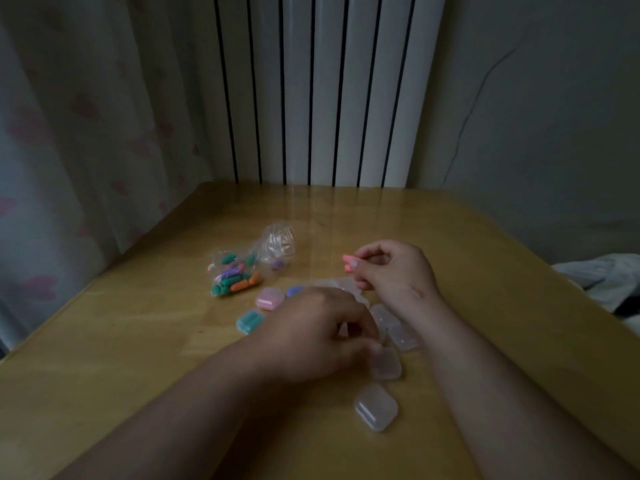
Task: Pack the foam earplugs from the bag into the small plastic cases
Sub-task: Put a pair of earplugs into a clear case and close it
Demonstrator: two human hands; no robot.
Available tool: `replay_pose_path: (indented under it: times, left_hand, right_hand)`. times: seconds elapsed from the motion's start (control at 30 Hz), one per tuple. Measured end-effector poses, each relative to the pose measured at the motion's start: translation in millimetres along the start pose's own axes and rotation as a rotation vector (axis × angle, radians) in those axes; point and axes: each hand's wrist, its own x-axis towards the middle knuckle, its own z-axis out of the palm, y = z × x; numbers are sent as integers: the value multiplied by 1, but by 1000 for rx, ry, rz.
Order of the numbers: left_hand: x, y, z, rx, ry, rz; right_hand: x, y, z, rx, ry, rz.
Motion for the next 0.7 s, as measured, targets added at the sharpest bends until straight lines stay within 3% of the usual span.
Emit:
replay_pose_path:
  times: [0.2, 0.5, 0.6, 0.7]
  left_hand:
    - [-2, 4, 3, -189, -205, 56]
    - [0, 5, 3, -154, -398, 65]
    - [-2, 6, -1, -193, -384, 22]
    - [-5, -1, -13, -302, -236, -90]
  right_hand:
    - [2, 5, 2, 15, 13, -19]
    - [2, 5, 4, 14, 8, -28]
    - [-1, 2, 4, 19, 0, -27]
    - [-3, -1, 4, 14, -1, -34]
